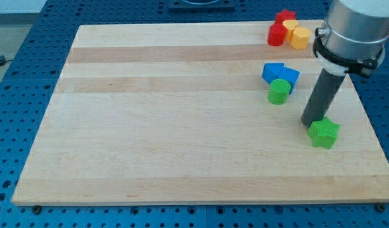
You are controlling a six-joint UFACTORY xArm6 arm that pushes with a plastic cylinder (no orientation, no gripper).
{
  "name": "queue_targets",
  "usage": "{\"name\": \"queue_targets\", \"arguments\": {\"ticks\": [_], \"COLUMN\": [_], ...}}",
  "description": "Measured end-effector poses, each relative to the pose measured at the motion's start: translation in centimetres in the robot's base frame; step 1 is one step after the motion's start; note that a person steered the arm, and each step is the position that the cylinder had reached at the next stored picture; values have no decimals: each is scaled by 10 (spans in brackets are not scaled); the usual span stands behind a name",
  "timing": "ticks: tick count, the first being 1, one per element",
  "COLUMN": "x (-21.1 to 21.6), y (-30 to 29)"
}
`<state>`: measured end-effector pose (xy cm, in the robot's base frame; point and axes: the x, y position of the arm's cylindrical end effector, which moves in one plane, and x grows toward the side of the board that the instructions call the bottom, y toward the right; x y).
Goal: Push the green star towards the bottom of the board
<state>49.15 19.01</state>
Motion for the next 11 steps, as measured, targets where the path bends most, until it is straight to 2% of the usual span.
{"name": "queue_targets", "arguments": {"ticks": [2, 4, 5, 10, 11], "x": [29, 5, 15, 59, 49], "y": [0, 12, 30, 31, 31]}}
